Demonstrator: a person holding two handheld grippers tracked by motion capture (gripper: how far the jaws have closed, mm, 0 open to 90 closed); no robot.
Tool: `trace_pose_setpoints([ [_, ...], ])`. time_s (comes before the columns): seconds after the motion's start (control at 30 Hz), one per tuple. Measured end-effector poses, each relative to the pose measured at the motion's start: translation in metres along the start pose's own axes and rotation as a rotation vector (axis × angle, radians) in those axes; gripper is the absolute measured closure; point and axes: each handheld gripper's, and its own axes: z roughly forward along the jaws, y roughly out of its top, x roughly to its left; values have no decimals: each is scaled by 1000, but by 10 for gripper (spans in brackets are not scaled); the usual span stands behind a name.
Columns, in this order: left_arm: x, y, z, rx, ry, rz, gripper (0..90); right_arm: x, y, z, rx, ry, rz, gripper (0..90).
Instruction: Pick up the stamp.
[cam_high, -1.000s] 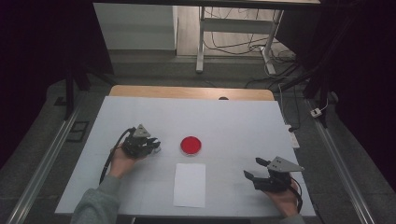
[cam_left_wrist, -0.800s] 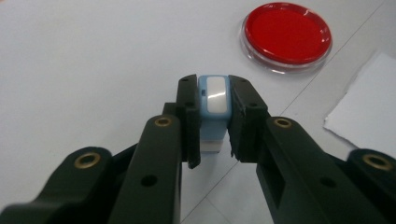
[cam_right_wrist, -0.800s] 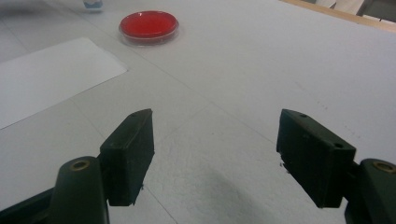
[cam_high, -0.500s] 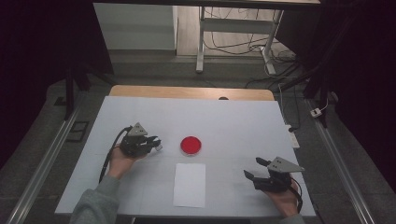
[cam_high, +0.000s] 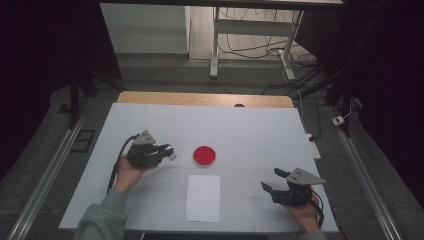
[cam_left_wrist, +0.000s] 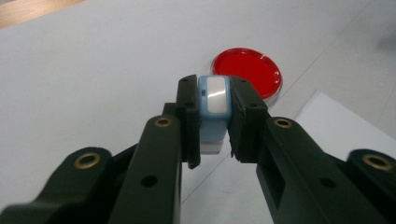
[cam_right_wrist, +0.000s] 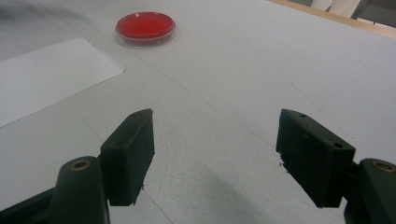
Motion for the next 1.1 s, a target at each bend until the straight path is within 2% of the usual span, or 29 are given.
trace_pose_setpoints([
  [0.6,-12,8,-10,-32,-28,8,751,2,1,-1,-6,-8,-9,278],
  [1.1,-24,16,-13,-50,-72,19,751,2,1,-2,-15,-19,-17,284],
])
